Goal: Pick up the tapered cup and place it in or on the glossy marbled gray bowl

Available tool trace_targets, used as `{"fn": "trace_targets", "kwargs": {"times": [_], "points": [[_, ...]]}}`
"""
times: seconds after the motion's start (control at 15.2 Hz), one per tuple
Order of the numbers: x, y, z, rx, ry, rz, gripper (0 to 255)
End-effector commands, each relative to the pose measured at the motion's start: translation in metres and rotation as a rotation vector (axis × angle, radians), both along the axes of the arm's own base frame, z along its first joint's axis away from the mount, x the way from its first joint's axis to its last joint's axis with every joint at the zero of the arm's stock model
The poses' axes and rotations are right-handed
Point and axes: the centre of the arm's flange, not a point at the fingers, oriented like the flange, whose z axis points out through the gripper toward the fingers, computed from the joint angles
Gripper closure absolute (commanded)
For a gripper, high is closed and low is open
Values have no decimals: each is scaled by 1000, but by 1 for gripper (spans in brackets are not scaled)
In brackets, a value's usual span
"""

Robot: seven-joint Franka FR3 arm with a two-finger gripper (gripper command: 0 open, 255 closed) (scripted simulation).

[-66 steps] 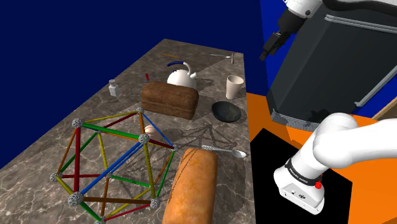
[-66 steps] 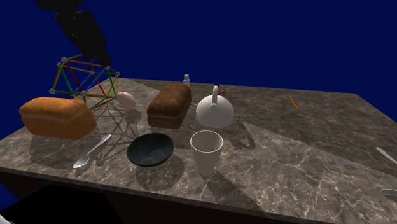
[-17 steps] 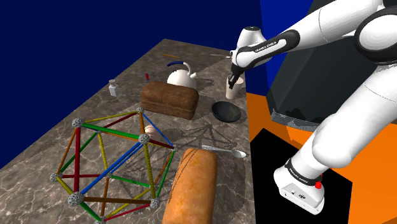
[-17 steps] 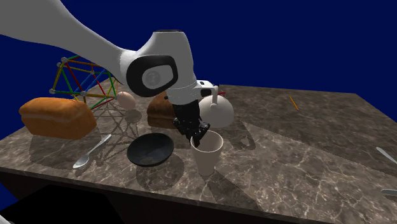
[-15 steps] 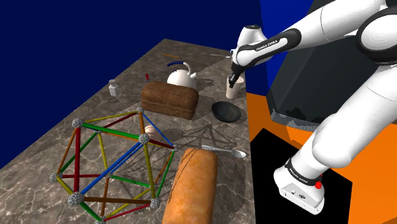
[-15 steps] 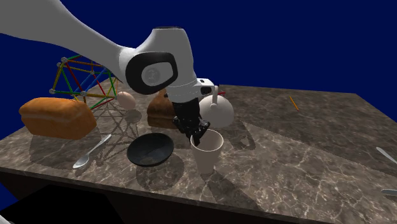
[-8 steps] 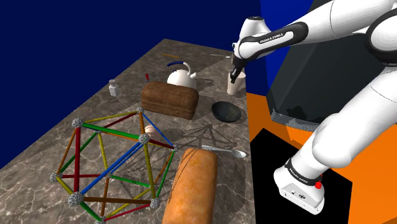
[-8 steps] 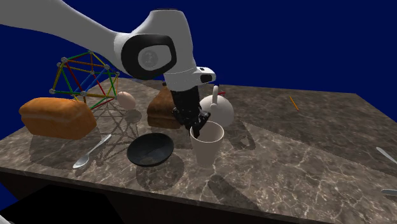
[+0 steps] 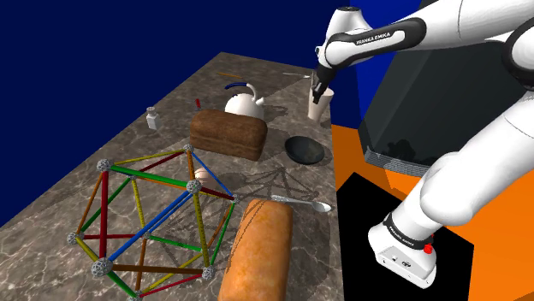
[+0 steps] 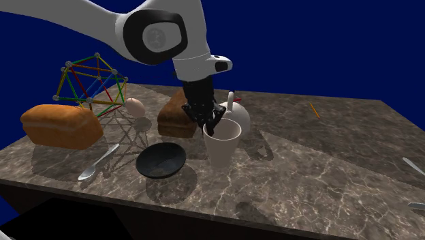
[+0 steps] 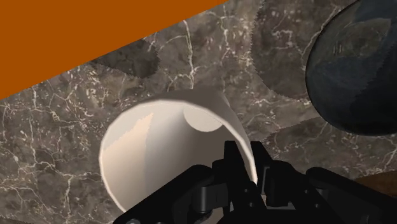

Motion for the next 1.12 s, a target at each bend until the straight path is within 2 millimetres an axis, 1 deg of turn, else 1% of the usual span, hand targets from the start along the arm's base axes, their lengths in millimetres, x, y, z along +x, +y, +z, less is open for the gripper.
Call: {"fn": "trace_targets", "kwargs": {"times": [0.0,0.33,1.06], "points": [[1,1,12,0,0,0,255],[1,1,38,0,0,0,255],[-59,129,69,0,0,0,255]]}}
